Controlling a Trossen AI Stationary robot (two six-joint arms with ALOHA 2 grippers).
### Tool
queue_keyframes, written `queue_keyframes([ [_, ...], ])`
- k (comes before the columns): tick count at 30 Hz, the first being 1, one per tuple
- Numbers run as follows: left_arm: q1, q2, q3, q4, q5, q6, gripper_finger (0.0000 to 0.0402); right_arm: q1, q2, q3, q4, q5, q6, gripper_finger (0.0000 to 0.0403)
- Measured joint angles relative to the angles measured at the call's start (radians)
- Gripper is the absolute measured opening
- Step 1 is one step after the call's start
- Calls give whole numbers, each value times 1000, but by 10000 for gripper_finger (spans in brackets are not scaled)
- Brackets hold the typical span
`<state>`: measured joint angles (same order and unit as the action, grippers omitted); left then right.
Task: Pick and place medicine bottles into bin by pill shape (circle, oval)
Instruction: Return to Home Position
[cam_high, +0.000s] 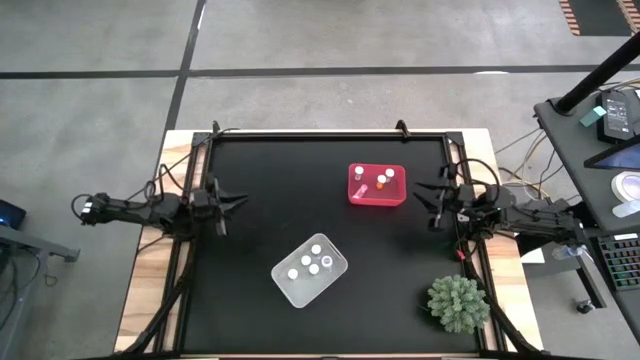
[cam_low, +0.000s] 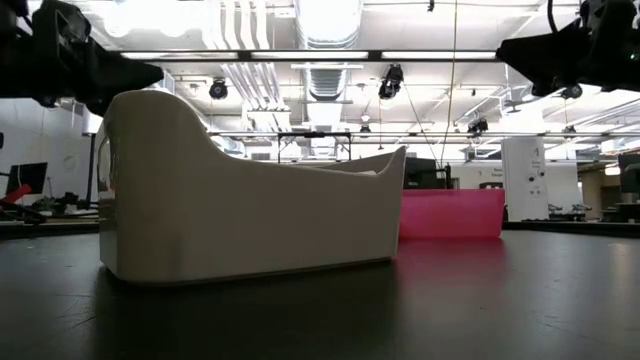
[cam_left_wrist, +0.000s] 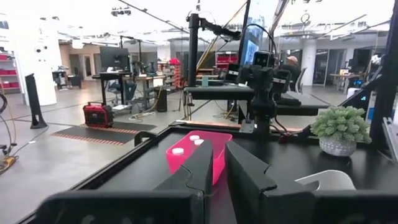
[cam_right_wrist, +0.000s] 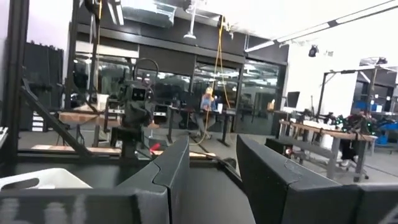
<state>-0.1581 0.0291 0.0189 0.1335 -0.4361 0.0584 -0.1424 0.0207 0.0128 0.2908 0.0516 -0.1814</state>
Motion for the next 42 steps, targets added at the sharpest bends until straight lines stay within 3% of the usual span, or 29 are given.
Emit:
queue_keyframes([
  [8, 0, 9, -11, 15, -1, 7, 26, 0, 22, 0, -22, 0, 117, 123],
  [11, 1, 12, -11, 16, -9, 0, 26, 0, 30, -1, -83, 1, 244, 123],
  [20, 1, 11, -12, 16, -10, 0, 26, 0, 35, -1, -235, 1, 415, 123],
  [35, 1, 23, -13, 15, -10, 0, 26, 0, 34, -2, -262, 1, 397, 123],
  [42, 1, 29, -14, 15, -10, 0, 26, 36, 34, -2, -260, 7, 221, 123],
])
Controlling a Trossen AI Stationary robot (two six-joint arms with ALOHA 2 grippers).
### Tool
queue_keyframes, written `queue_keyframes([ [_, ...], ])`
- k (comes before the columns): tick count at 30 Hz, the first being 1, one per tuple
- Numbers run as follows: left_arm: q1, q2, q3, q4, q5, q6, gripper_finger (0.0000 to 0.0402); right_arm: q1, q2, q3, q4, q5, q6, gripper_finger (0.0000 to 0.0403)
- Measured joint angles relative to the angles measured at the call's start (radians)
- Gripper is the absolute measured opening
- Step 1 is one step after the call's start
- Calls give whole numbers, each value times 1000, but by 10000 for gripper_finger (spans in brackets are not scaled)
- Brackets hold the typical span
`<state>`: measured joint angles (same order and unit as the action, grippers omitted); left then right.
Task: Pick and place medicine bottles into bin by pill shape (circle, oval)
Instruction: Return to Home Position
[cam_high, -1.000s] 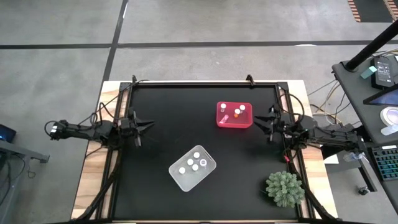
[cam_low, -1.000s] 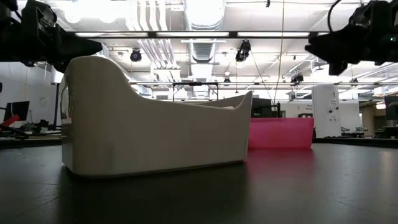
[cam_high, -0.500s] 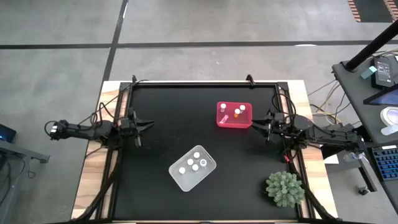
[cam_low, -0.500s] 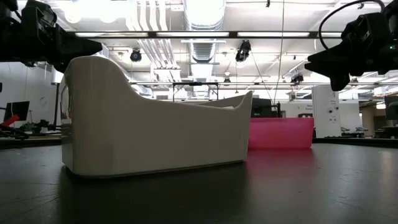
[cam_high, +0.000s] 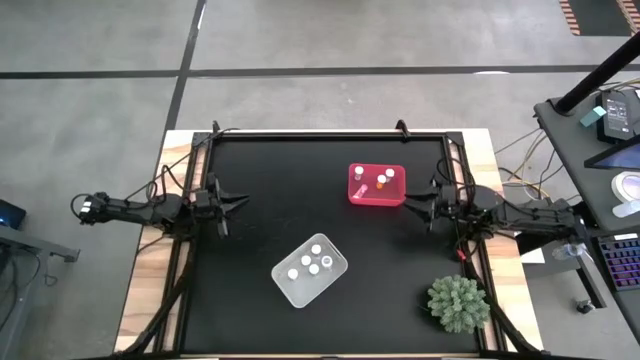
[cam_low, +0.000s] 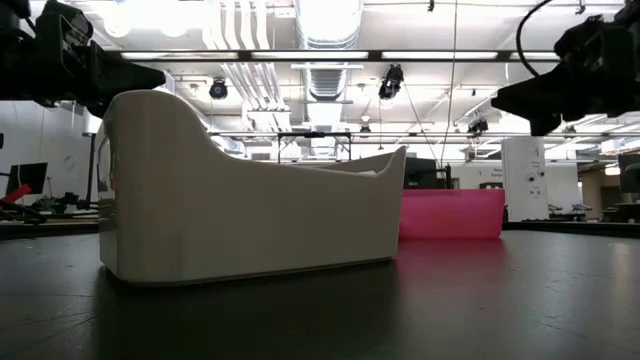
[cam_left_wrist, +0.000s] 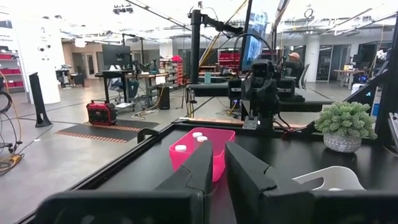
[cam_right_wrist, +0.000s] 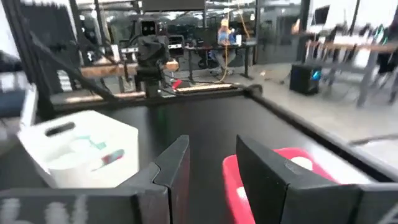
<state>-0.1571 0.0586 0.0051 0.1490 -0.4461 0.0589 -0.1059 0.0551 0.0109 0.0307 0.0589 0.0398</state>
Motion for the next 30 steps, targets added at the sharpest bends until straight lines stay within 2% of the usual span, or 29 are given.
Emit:
queue_keyframes([
  [2, 0, 0, 0, 0, 0, 0, 26, 32, -8, 0, 4, 49, -69, 123],
  [6, 0, -1, 0, 0, 0, 0, 26, 95, -51, 0, 24, 259, -132, 123],
  [8, 0, 0, 0, 0, 0, 0, 26, 113, -54, 0, 26, 301, -139, 123],
  [30, 0, 0, -1, 0, 0, 0, 26, 126, -55, -1, 32, 308, -155, 123],
])
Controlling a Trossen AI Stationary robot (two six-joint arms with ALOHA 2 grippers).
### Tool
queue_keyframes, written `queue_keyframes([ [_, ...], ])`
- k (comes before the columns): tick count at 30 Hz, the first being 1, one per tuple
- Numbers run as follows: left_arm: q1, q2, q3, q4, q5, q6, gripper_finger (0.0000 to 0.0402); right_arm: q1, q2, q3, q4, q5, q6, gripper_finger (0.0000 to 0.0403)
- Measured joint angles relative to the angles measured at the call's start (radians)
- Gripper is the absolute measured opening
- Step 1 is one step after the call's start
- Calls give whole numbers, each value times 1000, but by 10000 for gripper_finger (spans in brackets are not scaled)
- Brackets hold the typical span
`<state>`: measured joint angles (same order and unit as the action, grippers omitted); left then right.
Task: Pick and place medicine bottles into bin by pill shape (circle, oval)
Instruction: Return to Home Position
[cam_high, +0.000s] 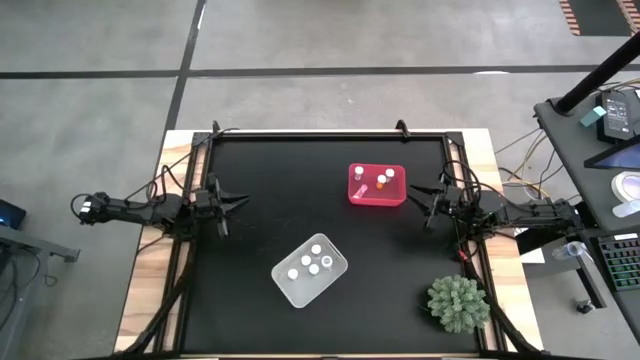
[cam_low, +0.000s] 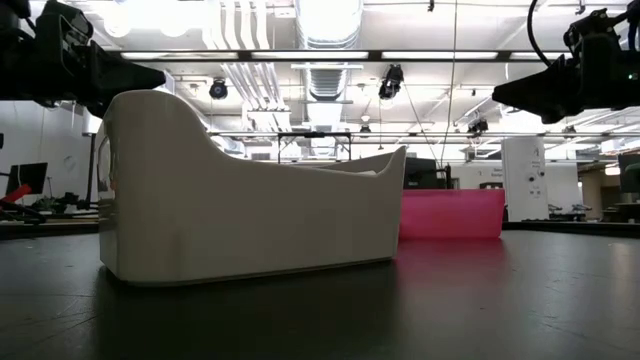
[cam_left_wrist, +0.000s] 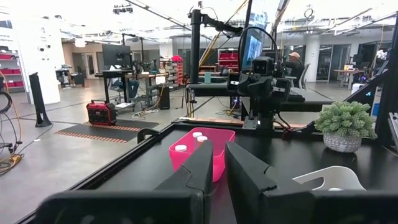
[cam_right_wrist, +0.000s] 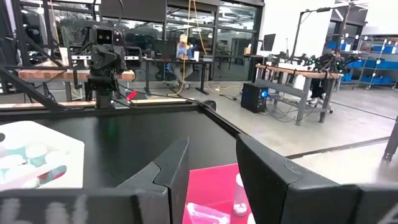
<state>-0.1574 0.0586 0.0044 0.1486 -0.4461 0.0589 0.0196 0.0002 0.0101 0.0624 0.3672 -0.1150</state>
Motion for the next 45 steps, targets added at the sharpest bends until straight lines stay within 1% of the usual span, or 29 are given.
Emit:
queue_keyframes([
  [19, 0, 0, 0, 0, 0, 0, 26, 1, 34, 0, 6, 0, 2, 123],
  [45, 0, 0, 0, 0, 0, 0, 26, 1, 34, 0, 3, -1, 2, 123],
])
